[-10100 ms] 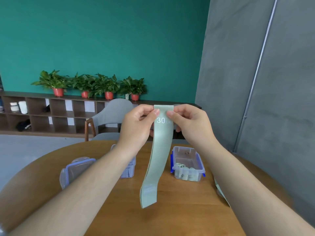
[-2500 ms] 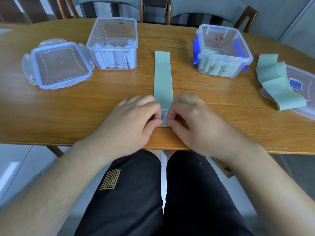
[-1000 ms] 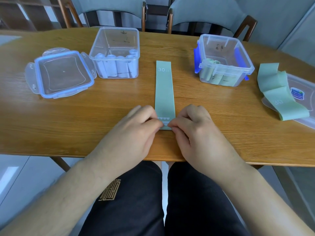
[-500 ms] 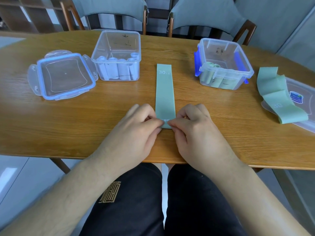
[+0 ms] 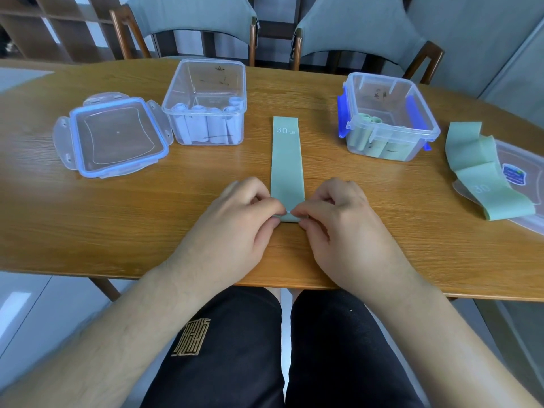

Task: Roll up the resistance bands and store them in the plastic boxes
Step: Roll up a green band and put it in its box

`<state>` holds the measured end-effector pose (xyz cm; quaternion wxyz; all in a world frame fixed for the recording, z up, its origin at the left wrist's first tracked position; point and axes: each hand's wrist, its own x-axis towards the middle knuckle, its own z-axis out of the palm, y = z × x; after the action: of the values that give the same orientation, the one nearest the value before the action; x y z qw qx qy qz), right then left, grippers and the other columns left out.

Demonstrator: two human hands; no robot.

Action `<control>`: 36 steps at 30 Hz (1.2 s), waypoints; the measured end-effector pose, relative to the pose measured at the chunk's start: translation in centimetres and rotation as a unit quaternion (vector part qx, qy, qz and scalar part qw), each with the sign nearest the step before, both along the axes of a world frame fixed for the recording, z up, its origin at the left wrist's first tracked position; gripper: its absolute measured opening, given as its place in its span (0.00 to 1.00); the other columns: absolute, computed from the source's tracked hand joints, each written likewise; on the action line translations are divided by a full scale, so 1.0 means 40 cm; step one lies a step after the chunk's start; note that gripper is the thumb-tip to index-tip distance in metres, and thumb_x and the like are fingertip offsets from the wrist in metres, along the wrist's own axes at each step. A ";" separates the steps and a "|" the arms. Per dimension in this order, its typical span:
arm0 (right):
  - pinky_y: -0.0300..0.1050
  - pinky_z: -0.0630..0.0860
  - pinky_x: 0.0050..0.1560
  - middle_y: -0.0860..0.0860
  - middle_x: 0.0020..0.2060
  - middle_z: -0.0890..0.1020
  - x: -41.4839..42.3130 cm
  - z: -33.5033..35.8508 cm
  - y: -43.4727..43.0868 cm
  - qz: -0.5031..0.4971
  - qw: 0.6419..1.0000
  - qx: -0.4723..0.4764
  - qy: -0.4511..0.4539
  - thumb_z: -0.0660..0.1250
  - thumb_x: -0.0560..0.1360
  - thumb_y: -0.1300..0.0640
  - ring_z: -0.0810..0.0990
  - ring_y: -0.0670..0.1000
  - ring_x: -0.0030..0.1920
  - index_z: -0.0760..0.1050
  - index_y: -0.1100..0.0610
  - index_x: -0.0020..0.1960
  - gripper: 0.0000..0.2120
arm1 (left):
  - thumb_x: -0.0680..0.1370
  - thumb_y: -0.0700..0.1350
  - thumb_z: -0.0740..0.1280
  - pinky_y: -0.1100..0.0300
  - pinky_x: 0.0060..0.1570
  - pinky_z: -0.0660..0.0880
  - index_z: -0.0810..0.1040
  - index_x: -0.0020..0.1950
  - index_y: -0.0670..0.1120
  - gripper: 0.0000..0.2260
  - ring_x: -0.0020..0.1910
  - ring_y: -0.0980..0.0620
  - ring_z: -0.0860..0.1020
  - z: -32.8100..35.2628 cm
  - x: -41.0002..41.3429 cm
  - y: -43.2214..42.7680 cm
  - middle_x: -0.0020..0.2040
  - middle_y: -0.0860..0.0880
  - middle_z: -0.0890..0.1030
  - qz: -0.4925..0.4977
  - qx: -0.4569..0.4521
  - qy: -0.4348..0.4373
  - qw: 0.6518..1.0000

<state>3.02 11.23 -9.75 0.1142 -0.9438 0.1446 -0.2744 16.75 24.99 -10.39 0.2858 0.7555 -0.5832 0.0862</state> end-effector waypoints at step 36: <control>0.40 0.74 0.49 0.47 0.44 0.80 0.052 0.033 -0.062 0.030 0.997 0.041 0.051 0.68 0.74 0.65 0.78 0.48 0.48 0.81 0.53 0.56 0.13 | 0.82 0.45 0.63 0.55 0.52 0.75 0.80 0.61 0.47 0.10 0.48 0.55 0.77 0.014 0.058 -0.063 0.50 0.54 0.73 -0.020 0.033 0.058 0.998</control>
<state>5.12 8.76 -8.41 0.1537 -0.9550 0.1331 -0.2161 19.09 22.47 -9.83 0.2958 0.7562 -0.5834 0.0164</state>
